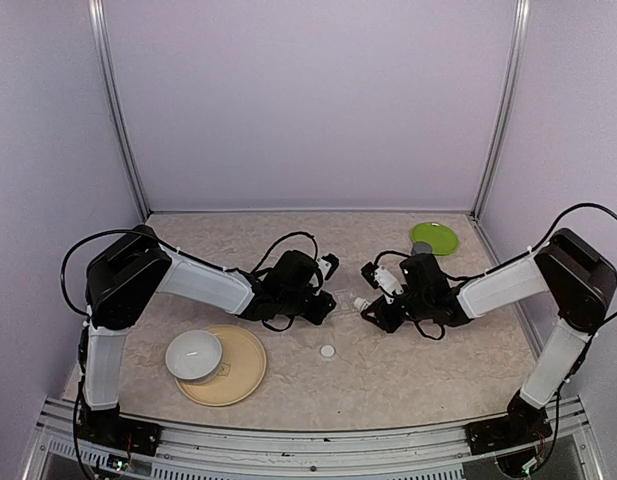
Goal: Sort the pills into containers
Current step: Pour the pill into the compartment of the pill container, then pick up the lid of the pill bottle from the center of the board.
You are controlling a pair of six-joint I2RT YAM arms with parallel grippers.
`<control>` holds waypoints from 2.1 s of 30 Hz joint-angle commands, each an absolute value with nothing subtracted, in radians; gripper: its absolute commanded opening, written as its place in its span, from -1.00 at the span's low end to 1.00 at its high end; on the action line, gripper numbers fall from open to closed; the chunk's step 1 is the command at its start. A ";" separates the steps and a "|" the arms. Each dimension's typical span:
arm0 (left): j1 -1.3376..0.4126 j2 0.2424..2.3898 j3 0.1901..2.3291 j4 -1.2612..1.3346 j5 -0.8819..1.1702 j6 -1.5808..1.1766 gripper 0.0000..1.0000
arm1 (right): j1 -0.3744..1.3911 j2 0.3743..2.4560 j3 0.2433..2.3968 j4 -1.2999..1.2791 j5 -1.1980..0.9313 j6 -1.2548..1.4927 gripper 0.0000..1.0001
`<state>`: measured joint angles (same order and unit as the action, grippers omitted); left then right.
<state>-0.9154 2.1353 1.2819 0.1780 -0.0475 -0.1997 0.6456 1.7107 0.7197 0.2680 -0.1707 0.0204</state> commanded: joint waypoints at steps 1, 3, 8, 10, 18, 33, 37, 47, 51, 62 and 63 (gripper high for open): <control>-0.913 2.179 1.284 0.107 -0.035 -0.192 -0.44 | 0.670 1.718 0.666 0.395 -0.201 0.022 -1.00; -0.913 2.181 1.284 0.107 -0.036 -0.192 -0.44 | 0.671 1.715 0.642 0.452 -0.203 0.020 -1.00; -0.913 2.181 1.284 0.107 -0.035 -0.192 -0.44 | 0.670 1.691 0.579 0.610 -0.198 0.022 -1.00; -0.913 2.181 1.284 0.108 -0.036 -0.191 -0.44 | 0.670 1.681 0.558 0.655 -0.188 0.023 -1.00; -0.914 2.180 1.285 0.107 -0.035 -0.192 -0.44 | 0.670 1.637 0.489 0.780 -0.159 0.016 -1.00; -0.920 2.144 1.272 0.123 -0.043 -0.195 -0.17 | 0.670 1.222 0.268 1.009 -0.245 -0.009 -1.00; -0.928 2.111 1.268 0.114 -0.082 -0.183 0.00 | 0.670 1.097 0.233 0.996 -0.254 -0.005 -1.00; -0.982 1.998 1.269 0.029 -0.160 -0.200 0.50 | 0.670 0.918 0.236 0.795 -0.265 0.005 -1.00; -1.032 1.963 1.246 -0.011 -0.222 -0.208 0.80 | 0.671 0.889 0.232 0.768 -0.273 0.017 -1.00; -1.115 1.886 1.133 -0.133 -0.185 -0.313 0.85 | 0.671 0.866 0.208 0.820 -0.347 0.013 -1.00; -1.120 1.886 1.130 -0.146 -0.179 -0.318 0.84 | 0.671 0.863 0.206 0.824 -0.349 0.012 -1.00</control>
